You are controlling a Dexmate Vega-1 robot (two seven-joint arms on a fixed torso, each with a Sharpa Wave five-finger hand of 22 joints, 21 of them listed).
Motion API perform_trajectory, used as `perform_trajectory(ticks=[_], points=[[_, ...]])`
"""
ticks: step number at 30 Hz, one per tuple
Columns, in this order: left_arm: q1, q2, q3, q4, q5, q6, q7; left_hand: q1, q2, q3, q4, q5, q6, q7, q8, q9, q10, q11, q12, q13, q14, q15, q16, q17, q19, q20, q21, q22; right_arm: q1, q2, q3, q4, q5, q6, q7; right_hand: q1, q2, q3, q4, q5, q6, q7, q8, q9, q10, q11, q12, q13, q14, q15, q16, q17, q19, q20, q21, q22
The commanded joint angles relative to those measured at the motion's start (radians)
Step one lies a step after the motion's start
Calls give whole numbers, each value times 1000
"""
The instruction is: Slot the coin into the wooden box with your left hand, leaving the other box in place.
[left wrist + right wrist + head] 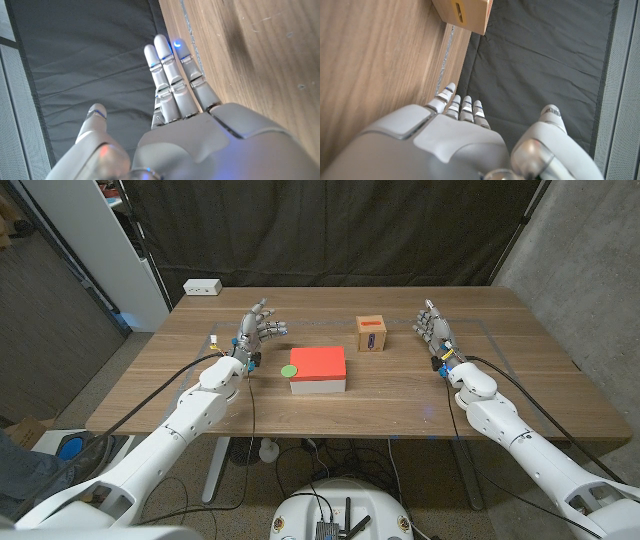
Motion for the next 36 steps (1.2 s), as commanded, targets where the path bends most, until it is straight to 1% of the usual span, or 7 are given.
perform_trajectory(ticks=[1, 6, 12, 17, 25, 32, 36], points=[[16, 8, -5, -40, 5, 40, 56, 80, -19, 11, -5, 1, 83, 13, -4, 4, 161, -40, 123, 127, 81, -36, 160, 117, 72, -36, 126, 137, -8, 3, 1, -4, -2, 9, -10, 7, -1, 6, -4, 4, 9, 25, 4, 3, 12, 1, 9, 1, 12, 3, 8, 1, 14, -1, 1, 5], [32, 6, -14, -62, 9, 43, 91, 164, -46, 5, -2, 3, 246, 12, 2, 9, 241, -116, 329, 350, 148, -66, 332, 254, 73, -73, 323, 400, -19, -2, 4, -18, -1, 9, -14, 8, 0, 7, -5, 4, 12, 23, 4, 3, 17, 4, 10, 1, 18, 5, 10, 0, 17, 1, 1, 5], [69, -18, -36, -99, -3, 43, 167, 209, -55, -1, 0, 5, 411, -8, 20, 12, 265, -148, 526, 497, 213, -70, 443, 328, 135, -132, 430, 497, -38, -9, 10, -46, -4, 11, -30, 11, 1, 7, -7, 3, 16, 20, 5, 3, 24, 5, 11, 0, 23, 3, 10, -2, 21, 3, 1, 5], [87, 4, -41, -125, -12, 65, 160, 190, -48, 6, 16, 7, 458, -25, 2, 15, 253, -153, 618, 535, 249, -69, 542, 432, 193, -184, 506, 570, -58, -21, 16, -72, -3, 6, -42, 13, 2, 8, -9, 3, 19, 19, 5, 3, 26, 5, 11, -1, 28, 4, 11, -3, 26, 4, 1, 5], [112, 48, -51, -190, -25, 116, 160, 165, -26, 37, 22, 12, 476, -29, -9, 16, 254, -153, 654, 525, 251, -69, 591, 474, 218, -190, 554, 652, -94, -38, 24, -122, -11, -2, -71, 15, 2, 9, -11, 2, 22, 16, 5, 3, 31, 4, 11, -2, 29, 3, 11, -5, 28, 5, 1, 5], [129, 44, -62, -224, -45, 154, 207, 235, -14, 89, -8, 24, 488, -25, -13, 17, 253, -153, 685, 492, 226, -67, 570, 403, 235, -184, 466, 496, -121, -42, 32, -152, -17, 5, -94, 18, 2, 9, -14, 1, 25, 14, 5, 3, 38, 5, 12, -2, 35, 3, 12, -7, 32, 9, 0, 5], [137, 50, -71, -257, -68, 217, 251, 285, -24, 100, -13, 29, 511, -24, -8, 18, 256, -150, 691, 459, 252, -68, 585, 372, 270, -186, 480, 487, -134, -48, 36, -167, -22, 5, -105, 20, 3, 10, -15, 1, 27, 12, 5, 3, 40, 5, 12, -2, 36, 5, 12, -8, 34, 11, 0, 5]])
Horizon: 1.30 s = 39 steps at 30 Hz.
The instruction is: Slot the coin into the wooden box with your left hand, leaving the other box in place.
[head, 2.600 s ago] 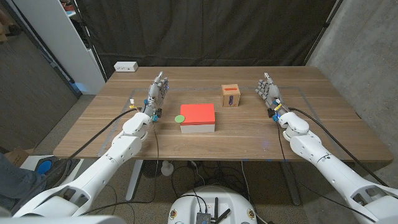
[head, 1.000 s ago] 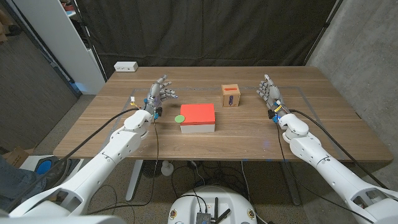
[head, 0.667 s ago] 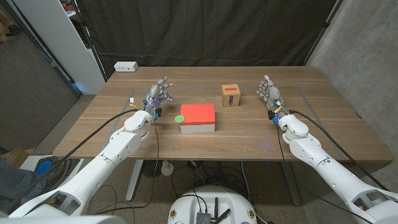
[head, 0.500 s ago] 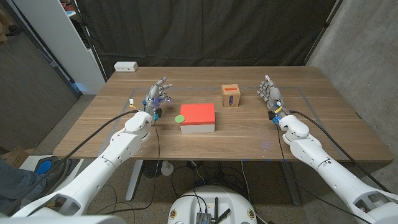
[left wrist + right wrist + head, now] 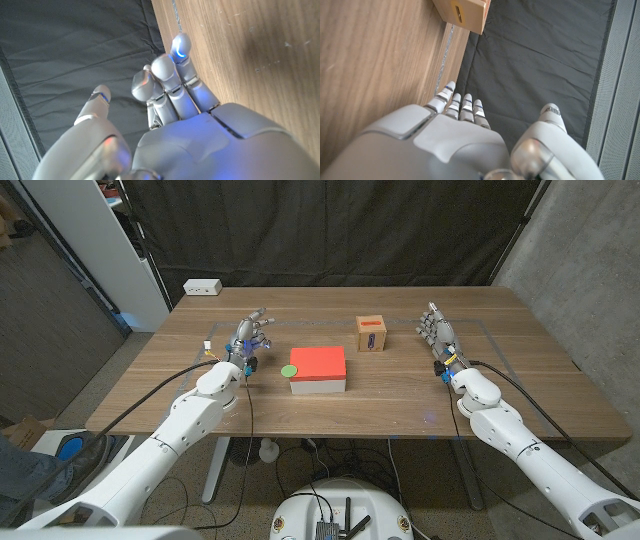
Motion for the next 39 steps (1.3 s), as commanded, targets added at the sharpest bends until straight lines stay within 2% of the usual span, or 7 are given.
perform_trajectory(ticks=[1, 3, 5, 12, 15, 19, 39], points=[[45, 26, -31, -111, -53, 118, 80, 67, -15, 24, 8, 11, 38, 0, 5, 6, 1, -5, 38, -40, 32, -2, 51, -11, 35, -31, 109, 135, -44, -14, 14, -54, -12, -3, -54, 15, -2, 2, -7, 1, 6, 12, 6, 3, 7, 3, 4, 2, 7, 6, 4, 1, 12, 0, 0, 5], [46, 36, -35, -124, -71, 152, 84, 80, -18, 44, 13, 14, 53, -2, 7, 8, -2, -7, 74, -68, 33, -2, 84, -18, 4, -33, 238, 344, -49, -14, 15, -58, -13, -1, -55, 15, -2, 2, -7, 1, 6, 11, 5, 3, 8, 2, 4, 2, 8, 6, 4, 1, 12, 1, 0, 5], [48, 43, -39, -133, -83, 169, 85, 89, -17, 52, 9, 15, 69, -5, 12, 9, -1, -6, 84, -71, 37, -1, 96, -16, 4, -34, 262, 363, -53, -15, 15, -62, -16, 2, -57, 16, -2, 2, -8, 1, 7, 11, 6, 4, 9, 3, 4, 2, 10, 7, 5, 0, 13, 2, 0, 5], [59, 64, -52, -167, -113, 215, 106, 150, -12, 81, -6, 24, 86, -13, 17, 10, 6, -4, 110, -85, 40, 0, 127, -20, -10, -35, 329, 371, -65, -15, 14, -78, -22, 2, -69, 18, -2, 3, -9, 0, 7, 10, 5, 4, 15, 3, 5, 2, 15, 5, 6, -1, 19, 1, 1, 6], [61, 78, -59, -181, -130, 239, 108, 227, -10, 110, -11, 33, 90, -16, 18, 12, 4, -3, 129, -104, 40, 0, 159, -24, -28, -37, 379, 369, -71, -15, 15, -84, -26, 3, -75, 18, -2, 3, -9, 0, 8, 10, 5, 4, 16, 3, 5, 2, 15, 5, 6, -2, 20, 1, 1, 6], [60, 104, -63, -209, -146, 287, 117, 273, -5, 129, -7, 38, 92, -19, 21, 13, 7, -2, 150, -111, 38, 2, 177, -36, -33, -38, 401, 365, -79, -17, 17, -94, -27, 2, -81, 19, -1, 3, -10, 0, 9, 10, 4, 4, 17, 2, 4, 2, 16, 7, 5, -2, 20, 2, 0, 6], [100, 189, -129, -302, -314, 433, 114, 336, -6, 154, 8, 40, 76, -33, 45, 39, 9, 2, 203, -177, 37, 3, 258, -84, -34, -37, 419, 359, -89, -42, 17, -123, -48, -24, -91, 22, -1, 3, -12, -1, 14, 9, 4, 4, 25, 3, 4, 2, 21, 8, 5, -6, 22, 4, -2, 6]])
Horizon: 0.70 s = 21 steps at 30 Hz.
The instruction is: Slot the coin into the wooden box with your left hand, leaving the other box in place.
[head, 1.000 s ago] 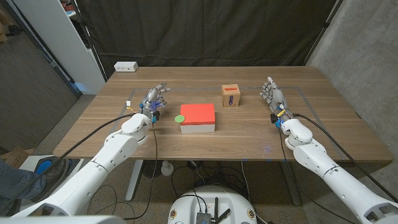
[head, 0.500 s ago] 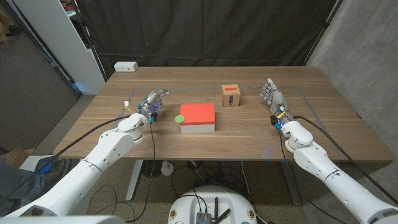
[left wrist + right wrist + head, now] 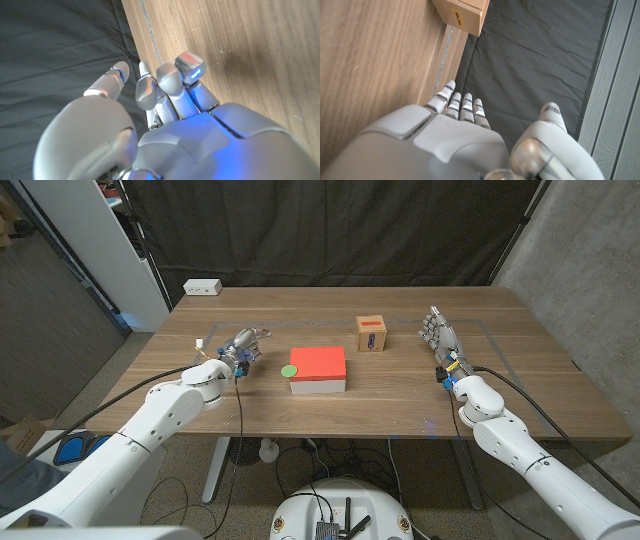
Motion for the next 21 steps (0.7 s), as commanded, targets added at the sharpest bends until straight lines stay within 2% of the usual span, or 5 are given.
perform_trajectory(ticks=[1, 13, 18, 21], points=[[32, 49, -47, -54, -137, 103, -6, 14, 3, 5, 6, 4, -4, 0, 12, 9, 9, -2, 21, -4, 5, 6, 21, -2, 0, -51, 2, 0, -7, -19, 1, -18, -8, -18, -2, 11, 0, 3, -5, -1, 3, 8, 4, 4, 9, 0, 4, 2, 7, -1, 5, -1, 8, 1, -2, 6], [37, 102, -72, -77, -212, 181, 38, 2, 11, 9, 12, 1, -12, 0, 29, 28, 1, -7, 45, -26, -7, 5, 43, -30, -8, -50, 0, 1, 4, -53, 23, 2, 14, -19, 46, 12, 1, 3, -6, -2, 5, 8, 4, 4, 10, 1, 2, 2, 6, -1, 3, -3, 9, 1, -4, 6], [26, 113, -76, -50, -238, 166, -31, 0, 14, 13, 10, 0, -18, -2, 35, 36, -4, -10, 57, -26, -6, 5, 52, -44, -11, -51, 1, 2, 21, -52, 34, 41, 54, -8, 100, 13, 2, 4, -6, -2, 5, 8, 3, 4, 11, 2, 2, 2, 6, -2, 3, -4, 9, -1, -4, 6], [24, 118, -77, -50, -245, 165, -27, -3, 17, 17, 10, 1, -27, -5, 38, 41, -3, -11, 64, -24, -7, 4, 62, -45, -15, -50, 3, 2, 28, -63, 35, 55, 49, -10, 108, 14, 2, 4, -6, -2, 7, 8, 4, 4, 13, 2, 2, 2, 6, -3, 3, -4, 8, -2, -5, 6]])
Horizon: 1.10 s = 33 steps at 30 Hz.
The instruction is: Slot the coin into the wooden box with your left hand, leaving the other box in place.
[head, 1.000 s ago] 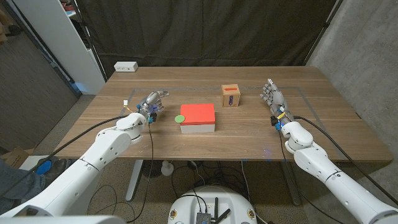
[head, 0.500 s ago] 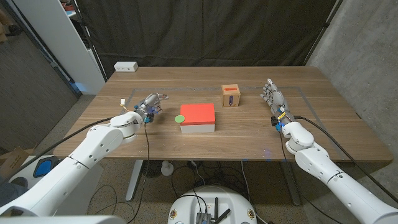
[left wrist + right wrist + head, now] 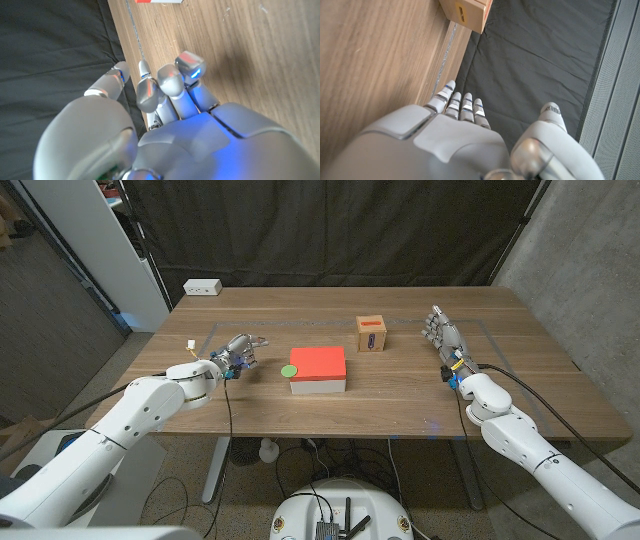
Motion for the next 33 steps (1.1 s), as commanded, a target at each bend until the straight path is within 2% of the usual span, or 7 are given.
perform_trajectory(ticks=[1, 5, 13, 16, 20, 33], points=[[-8, 35, -17, 11, -78, 29, -36, 0, 14, 9, 2, 0, -13, -1, 6, 8, 0, -7, 11, 2, -3, 1, 15, 1, -6, -52, 3, 2, 31, -26, 20, 68, 36, 9, 73, 14, 2, 4, -6, -2, 7, 8, 3, 4, 3, 2, 2, 2, 6, -3, 3, 0, 8, -2, -1, 1], [-8, 40, -19, 2, -100, 47, -15, -3, 16, 13, 2, 0, -13, 0, 9, 7, 1, -7, 13, -2, -4, 1, 21, -4, -9, -52, 5, 2, 39, -30, 21, 90, 45, 16, 100, 14, 3, 4, -6, -2, 8, 8, 3, 4, 4, 4, 1, 2, 6, -4, 2, 0, 8, -2, -1, 1], [10, 62, -28, -48, -171, 97, 21, -10, 24, 22, 2, 1, -19, 2, 14, 10, -4, -8, 19, 3, -12, 1, 25, -12, -13, -52, 6, 1, 43, -43, 20, 91, 9, 41, 90, 16, 4, 5, -7, -2, 9, 8, 3, 4, 6, 1, 1, 2, 7, -3, 2, -2, 8, -1, -2, 1], [19, 76, -35, -66, -196, 115, 38, -13, 24, 25, 1, 1, -22, 4, 14, 9, -6, -8, 19, 4, -9, 0, 33, -6, -15, -52, 7, 2, 45, -38, 18, 97, 4, 58, 97, 17, 5, 5, -7, -3, 10, 10, 2, 4, 12, -1, 2, 1, 14, -15, 4, -3, 20, -19, 1, 1], [32, 99, -50, -85, -225, 130, 54, -23, 20, 24, 2, -1, -22, 6, 16, 8, -5, -7, 16, 2, -10, 1, 34, -8, -13, -52, 9, 1, 53, -33, 12, 100, -7, 69, 97, 18, 5, 5, -8, -3, 13, 16, 3, 4, 15, -4, 2, 1, 18, -21, 5, -4, 27, -25, 3, 1], [67, 161, -95, -149, -347, 197, 202, -39, 7, 24, -2, -3, -8, 1, 31, 9, -3, -6, 10, -10, -15, 1, 32, -20, -16, -53, -2, -8, 54, -27, 5, 93, -12, 59, 82, 19, 5, 5, -8, -3, 13, 21, 2, 4, 19, -1, 1, 1, 20, -16, 4, -6, 27, -21, 1, 0]])
